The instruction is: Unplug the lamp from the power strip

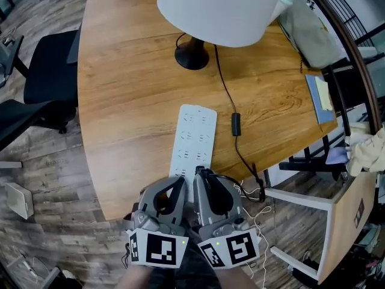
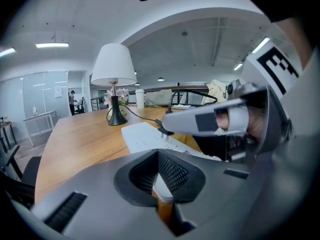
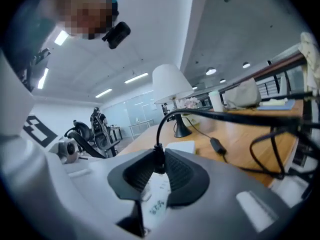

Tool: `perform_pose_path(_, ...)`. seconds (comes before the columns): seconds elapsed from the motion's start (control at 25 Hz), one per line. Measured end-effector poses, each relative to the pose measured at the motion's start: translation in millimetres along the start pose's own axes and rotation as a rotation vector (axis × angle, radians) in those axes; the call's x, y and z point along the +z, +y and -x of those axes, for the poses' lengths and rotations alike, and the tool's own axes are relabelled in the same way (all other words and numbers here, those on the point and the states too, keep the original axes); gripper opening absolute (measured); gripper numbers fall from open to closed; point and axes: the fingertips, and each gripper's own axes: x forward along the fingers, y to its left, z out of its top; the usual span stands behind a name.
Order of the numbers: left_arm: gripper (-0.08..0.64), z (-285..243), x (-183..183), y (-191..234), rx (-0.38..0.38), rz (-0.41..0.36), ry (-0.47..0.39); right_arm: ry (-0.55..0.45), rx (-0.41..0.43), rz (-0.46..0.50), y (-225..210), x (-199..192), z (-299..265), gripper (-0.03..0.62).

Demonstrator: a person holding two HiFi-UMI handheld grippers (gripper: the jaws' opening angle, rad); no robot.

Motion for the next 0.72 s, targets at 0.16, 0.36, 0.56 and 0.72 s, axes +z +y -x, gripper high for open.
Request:
perform_pose_path(0.16, -0.005, -1.3, 0.0, 1.7, 0.009, 0.008, 0.007, 0.023, 0.042, 0.070, 6.5, 12.3, -12.8, 0.074)
perform_pose_path(0.36, -0.005, -2.5, 0.2, 3.6, 0.006, 0.011, -0.002, 0.048, 0.028, 0.065, 6.4, 3.2, -6.0, 0.075)
perform_pose_path(0.56, -0.005, 6.6, 8.3, 16.6, 0.052, 0.094, -0.088, 0.062, 0.013, 0.067, -1.0, 2.4, -2.1, 0.075)
perform_pose_path(0.72, -0.005, 22.1, 10.7, 34.3, 0.094, 0.161, -0.115, 0.084, -0.011, 0.046, -11.9, -0.7, 0.6, 0.077)
